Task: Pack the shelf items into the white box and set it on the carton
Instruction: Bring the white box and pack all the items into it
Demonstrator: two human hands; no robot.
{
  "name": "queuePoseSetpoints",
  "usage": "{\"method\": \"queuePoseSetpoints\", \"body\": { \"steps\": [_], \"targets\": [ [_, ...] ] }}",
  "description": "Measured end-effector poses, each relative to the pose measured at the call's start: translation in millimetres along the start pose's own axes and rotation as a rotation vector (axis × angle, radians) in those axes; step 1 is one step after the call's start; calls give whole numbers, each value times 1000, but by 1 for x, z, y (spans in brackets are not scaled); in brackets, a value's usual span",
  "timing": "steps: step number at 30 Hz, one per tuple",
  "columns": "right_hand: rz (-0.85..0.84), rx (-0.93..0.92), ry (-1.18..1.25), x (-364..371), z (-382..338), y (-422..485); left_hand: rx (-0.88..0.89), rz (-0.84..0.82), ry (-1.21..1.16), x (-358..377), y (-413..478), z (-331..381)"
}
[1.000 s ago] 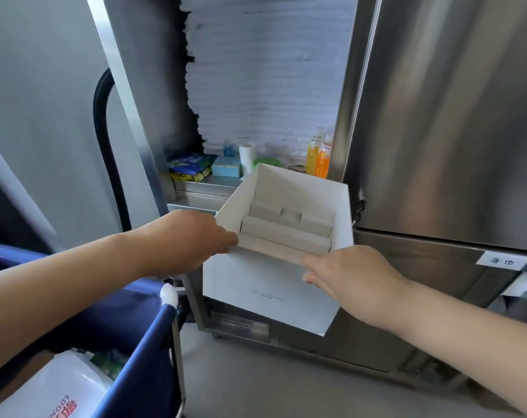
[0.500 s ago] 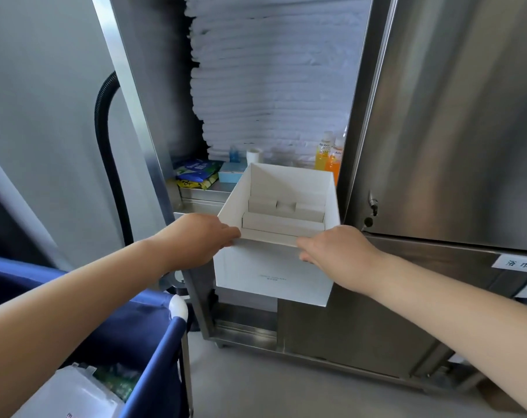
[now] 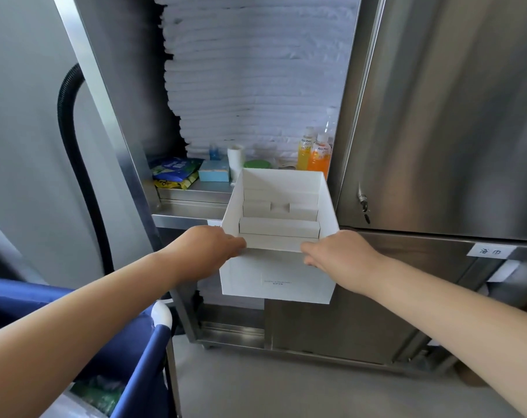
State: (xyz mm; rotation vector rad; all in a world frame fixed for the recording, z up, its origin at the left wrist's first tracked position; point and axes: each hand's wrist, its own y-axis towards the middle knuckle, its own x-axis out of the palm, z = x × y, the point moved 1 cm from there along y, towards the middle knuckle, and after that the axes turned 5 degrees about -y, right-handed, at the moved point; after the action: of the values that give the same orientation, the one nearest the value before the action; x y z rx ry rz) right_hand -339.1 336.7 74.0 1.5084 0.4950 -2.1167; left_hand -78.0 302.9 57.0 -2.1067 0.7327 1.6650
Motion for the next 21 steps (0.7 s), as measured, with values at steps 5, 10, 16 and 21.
{"method": "queuePoseSetpoints", "body": {
  "steps": [5, 10, 16, 21],
  "targets": [
    [5, 6, 0, 2, 1, -1, -2, 2, -15, 3, 1, 1],
    [8, 0, 34, 8, -1, 2, 3, -3, -48, 6, 1, -2],
    [81, -36, 127, 18, 4, 3, -11, -9, -109, 8, -1, 1],
    [125, -160, 125, 33, 22, 10, -30, -13, -113, 8, -4, 6]
  ]
}}
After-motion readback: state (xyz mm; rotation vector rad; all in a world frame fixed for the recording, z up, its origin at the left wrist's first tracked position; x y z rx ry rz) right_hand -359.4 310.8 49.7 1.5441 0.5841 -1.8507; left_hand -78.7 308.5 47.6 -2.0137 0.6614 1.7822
